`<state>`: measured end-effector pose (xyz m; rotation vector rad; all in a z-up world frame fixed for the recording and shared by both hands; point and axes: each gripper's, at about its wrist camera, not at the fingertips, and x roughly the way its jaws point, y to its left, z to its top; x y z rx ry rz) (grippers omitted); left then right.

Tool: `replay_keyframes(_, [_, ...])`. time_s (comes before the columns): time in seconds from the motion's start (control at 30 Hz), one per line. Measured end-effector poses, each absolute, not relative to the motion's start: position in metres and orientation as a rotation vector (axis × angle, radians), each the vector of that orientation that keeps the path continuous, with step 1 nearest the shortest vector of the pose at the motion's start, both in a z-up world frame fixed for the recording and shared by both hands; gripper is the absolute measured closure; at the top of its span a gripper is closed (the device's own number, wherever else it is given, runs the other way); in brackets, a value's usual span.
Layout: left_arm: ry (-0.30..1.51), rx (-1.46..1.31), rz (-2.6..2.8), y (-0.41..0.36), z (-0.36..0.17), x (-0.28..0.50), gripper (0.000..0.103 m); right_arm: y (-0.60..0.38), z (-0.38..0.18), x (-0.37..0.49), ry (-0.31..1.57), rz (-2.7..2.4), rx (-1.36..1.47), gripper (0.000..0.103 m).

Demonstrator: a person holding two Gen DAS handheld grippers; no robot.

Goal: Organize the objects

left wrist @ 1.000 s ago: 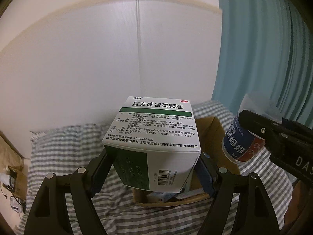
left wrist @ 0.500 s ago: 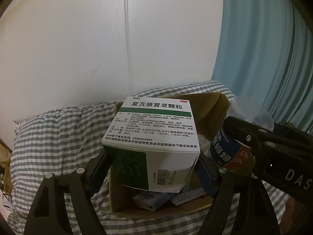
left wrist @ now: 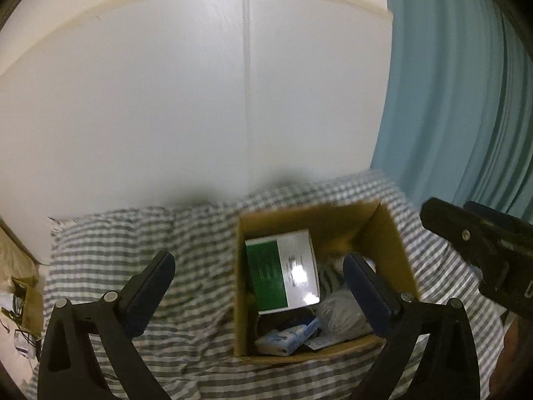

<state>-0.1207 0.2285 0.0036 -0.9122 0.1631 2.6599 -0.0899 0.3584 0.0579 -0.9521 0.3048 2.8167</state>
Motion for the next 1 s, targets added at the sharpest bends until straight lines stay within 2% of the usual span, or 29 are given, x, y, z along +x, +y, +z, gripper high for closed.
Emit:
replay_keyframes(0.2, [0.127, -0.804, 2.724, 0.201, 0.059, -0.093, 0.000, 0.331, 0.119, -0.048, 0.212, 2.879, -0.803, 0.015])
replay_keyframes(0.33, [0.082, -0.737, 2.769, 0.180, 0.093, -0.067, 0.000, 0.304, 0.162, -0.014, 0.087, 2.883, -0.713, 0.010])
replay_keyframes(0.57, [0.078, -0.640, 2.858, 0.141, 0.129, -0.023, 0.000, 0.270, 0.199, 0.040, 0.006, 2.925, -0.569, 0.000])
replay_keyframes(0.8, [0.029, -0.624, 2.926, 0.106, 0.124, 0.002, 0.000, 0.247, 0.191, 0.058, -0.022, 2.974, -0.511, 0.000])
replay_keyframes(1.0, [0.035, -0.658, 2.970, 0.097, 0.095, 0.004, 0.000, 0.248, 0.136, 0.036, 0.016, 2.992, -0.562, 0.000])
